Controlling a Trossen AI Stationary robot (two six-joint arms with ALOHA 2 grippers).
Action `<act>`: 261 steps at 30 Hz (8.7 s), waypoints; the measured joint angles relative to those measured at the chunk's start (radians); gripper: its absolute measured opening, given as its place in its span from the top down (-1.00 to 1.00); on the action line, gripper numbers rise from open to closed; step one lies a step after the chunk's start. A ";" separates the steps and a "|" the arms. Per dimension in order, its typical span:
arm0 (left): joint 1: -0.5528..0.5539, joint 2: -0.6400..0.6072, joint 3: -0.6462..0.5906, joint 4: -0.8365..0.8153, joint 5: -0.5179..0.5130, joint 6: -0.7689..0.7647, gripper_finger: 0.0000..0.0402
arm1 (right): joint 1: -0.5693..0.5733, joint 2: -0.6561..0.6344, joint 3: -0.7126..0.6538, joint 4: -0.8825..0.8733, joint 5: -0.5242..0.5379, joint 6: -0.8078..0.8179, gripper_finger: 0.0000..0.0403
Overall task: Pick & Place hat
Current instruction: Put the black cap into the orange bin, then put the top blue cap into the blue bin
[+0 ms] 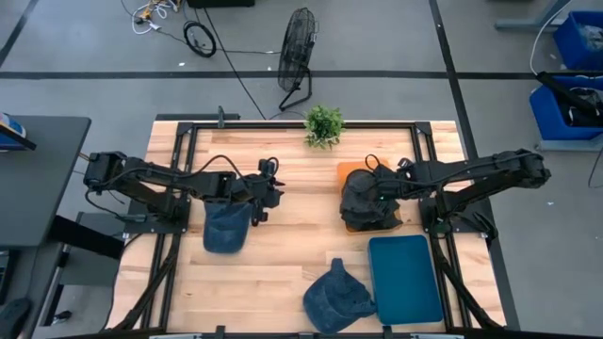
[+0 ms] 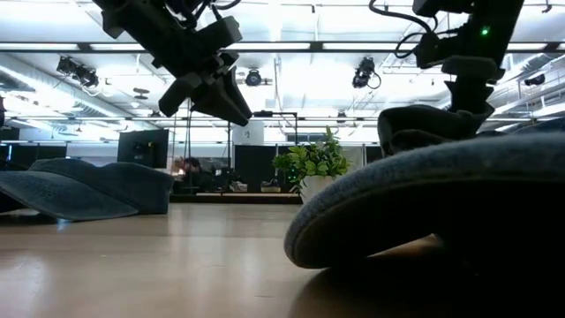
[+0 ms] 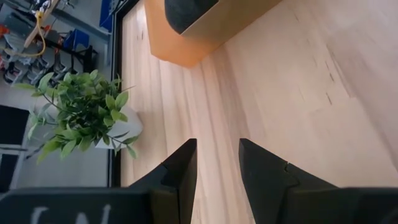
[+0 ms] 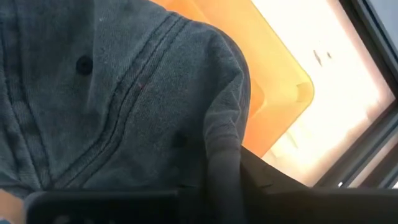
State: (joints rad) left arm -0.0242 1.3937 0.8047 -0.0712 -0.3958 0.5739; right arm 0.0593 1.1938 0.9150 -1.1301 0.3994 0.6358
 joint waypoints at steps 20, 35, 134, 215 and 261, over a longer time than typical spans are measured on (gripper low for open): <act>0.003 0.000 0.000 -0.089 -0.004 -0.131 0.39 | 0.010 -0.001 0.307 -0.016 -0.035 -0.224 -0.05; -0.028 -0.028 0.057 -0.668 0.144 -1.027 0.39 | 0.071 0.120 0.264 0.524 -0.052 -0.573 -0.01; -0.294 -0.033 -0.097 -0.166 0.621 0.347 0.92 | 0.032 0.814 0.261 1.333 -0.538 -0.665 0.90; -0.293 -0.034 -0.097 -0.052 0.277 -0.223 0.29 | 1.082 0.098 0.153 0.038 -0.272 1.162 0.97; -0.265 -0.034 -0.097 -0.053 0.278 -0.249 0.29 | 1.157 0.068 -0.005 0.157 -0.181 1.364 0.78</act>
State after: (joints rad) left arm -0.2890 1.3602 0.7075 -0.1246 -0.1181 0.3252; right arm 1.2161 1.2613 0.9097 -0.9731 0.2189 1.9998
